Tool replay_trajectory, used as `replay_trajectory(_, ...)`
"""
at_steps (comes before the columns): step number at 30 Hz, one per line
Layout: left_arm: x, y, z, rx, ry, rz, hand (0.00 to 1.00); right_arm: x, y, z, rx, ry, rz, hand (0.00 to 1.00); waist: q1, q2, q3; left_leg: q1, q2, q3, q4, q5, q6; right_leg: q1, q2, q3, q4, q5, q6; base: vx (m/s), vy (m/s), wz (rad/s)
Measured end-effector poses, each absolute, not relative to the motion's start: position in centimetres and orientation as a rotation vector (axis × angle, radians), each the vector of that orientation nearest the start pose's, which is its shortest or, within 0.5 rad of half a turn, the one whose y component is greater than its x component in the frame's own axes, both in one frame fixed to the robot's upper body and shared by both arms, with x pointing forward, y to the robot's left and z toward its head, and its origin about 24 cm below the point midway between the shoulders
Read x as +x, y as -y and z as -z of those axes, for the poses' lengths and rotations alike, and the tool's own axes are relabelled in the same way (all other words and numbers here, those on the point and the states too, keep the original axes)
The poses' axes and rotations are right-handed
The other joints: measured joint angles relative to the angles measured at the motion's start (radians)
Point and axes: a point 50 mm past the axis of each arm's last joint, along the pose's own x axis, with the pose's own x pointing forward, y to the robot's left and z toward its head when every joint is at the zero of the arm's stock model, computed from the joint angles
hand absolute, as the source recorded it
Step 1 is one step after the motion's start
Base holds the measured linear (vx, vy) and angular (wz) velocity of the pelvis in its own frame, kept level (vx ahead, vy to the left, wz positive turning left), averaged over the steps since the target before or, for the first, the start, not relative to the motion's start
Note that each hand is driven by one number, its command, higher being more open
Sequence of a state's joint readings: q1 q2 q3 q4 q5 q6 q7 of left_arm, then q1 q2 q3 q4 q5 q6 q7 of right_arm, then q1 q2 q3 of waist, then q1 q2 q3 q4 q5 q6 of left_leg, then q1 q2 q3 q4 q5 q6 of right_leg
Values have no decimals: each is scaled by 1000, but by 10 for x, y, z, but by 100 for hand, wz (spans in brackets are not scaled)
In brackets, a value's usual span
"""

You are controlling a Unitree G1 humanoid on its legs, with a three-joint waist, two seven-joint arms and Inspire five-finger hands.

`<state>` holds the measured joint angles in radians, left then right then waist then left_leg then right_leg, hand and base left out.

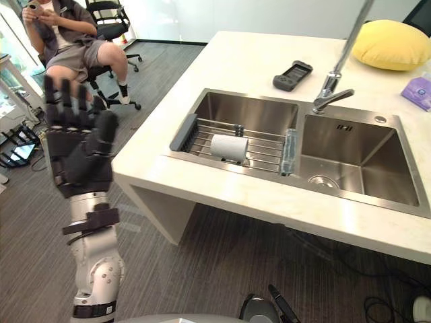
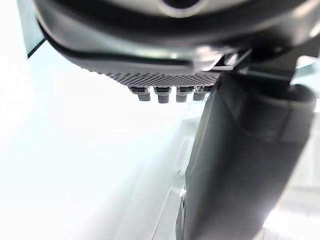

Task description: Walk over to the sink, pick up the cup, carry it to the dishwasher, place the cup inside the dishwasher, then close the dishwasher door

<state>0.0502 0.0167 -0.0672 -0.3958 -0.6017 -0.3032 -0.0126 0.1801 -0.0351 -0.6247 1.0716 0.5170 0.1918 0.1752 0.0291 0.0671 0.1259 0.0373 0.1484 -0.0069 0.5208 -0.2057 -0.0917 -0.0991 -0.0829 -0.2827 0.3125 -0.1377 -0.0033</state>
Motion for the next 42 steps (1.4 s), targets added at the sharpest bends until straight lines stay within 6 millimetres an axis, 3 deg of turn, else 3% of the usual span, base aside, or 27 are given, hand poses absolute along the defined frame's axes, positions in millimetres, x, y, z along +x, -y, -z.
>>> replay_trajectory(2, 223, -149, -140, -596, 587, 111, 100, 16, 213, 171, 913, -1102, 767, 100, 3, -9, 6, -68, 24, 27, 155, -29, 4, 54, 23, 8, -46, 8, -16, 103, -100, -14)
replay_trajectory(3, 223, -147, -140, -588, 579, 126, 100, 11, 213, 171, 912, -1111, 773, 100, 4, -12, 5, -102, 13, 38, 150, -73, 16, 88, 26, 12, -72, 10, -18, 119, -59, -29)
replay_trajectory(6, 219, -149, -144, -561, 598, 139, 100, 4, 214, 171, 875, -1163, 738, 100, 30, -12, 5, -155, -41, 24, -42, -81, 33, 121, 23, 66, -96, 10, -19, 117, 29, -51)
replay_trajectory(9, 214, -150, -152, -546, 625, 156, 100, 1, 220, 169, 831, -1184, 717, 100, 33, 23, -18, -163, -29, 24, -167, 109, 38, 136, 45, 111, -69, -9, 24, 172, 131, -52)
replay_trajectory(11, 216, -152, -155, -521, 625, 189, 100, 7, 213, 170, 836, -1178, 682, 100, 27, -6, -30, -154, -65, 46, -189, 102, 55, 114, 1, 126, -40, -23, 49, 203, 197, -23)
replay_trajectory(16, 217, -147, -154, -548, 583, 229, 100, 2, 210, 170, 823, -1195, 701, 100, 19, -33, -49, -82, -137, 64, -357, 153, 75, 108, -71, 124, -26, -51, 78, 97, 89, 6)
replay_trajectory(19, 220, -132, -154, -551, 560, 310, 100, -5, 208, 171, 848, -1203, 739, 100, 5, -35, -66, -24, -149, 55, -487, 221, 78, 134, -75, 103, -71, -45, 86, 124, -15, 16)
replay_trajectory(24, 231, -107, -143, -515, 451, 442, 100, -11, 207, 171, 869, -1203, 770, 100, -18, -35, -93, -2, -141, 49, -549, 244, 70, 146, -65, 87, -101, -41, 87, 103, -46, 5)
replay_trajectory(26, 235, -103, -140, -435, 423, 479, 100, -13, 206, 171, 873, -1206, 772, 100, -21, -35, -99, 3, -136, 56, -556, 243, 69, 151, -60, 89, -116, -34, 88, 63, -18, -10)
replay_trajectory(30, 238, -83, -142, 28, 456, 632, 100, -17, 209, 171, 890, -1201, 796, 100, -18, -36, -104, 7, -131, 69, -562, 243, 69, 169, -52, 90, -161, -8, 90, 10, 14, -8)
replay_trajectory(33, 236, -67, -143, 184, 456, 764, 100, -22, 211, 170, 925, -1186, 836, 100, -22, -41, -113, 7, -131, 79, -567, 244, 70, 175, -50, 93, -191, 13, 91, -36, 38, -9)
replay_trajectory(40, 243, -73, -135, 448, 416, 752, 100, -29, 214, 170, 1012, -1144, 902, 100, -49, -45, -123, 15, -129, 96, -598, 257, 74, 185, -40, 107, -260, 59, 95, -49, 19, -9)
replay_trajectory(42, 249, -75, -125, 551, 379, 755, 100, -30, 215, 170, 1040, -1123, 927, 100, -56, -47, -121, 14, -129, 99, -607, 266, 78, 184, -38, 109, -275, 69, 96, -35, 3, -5)
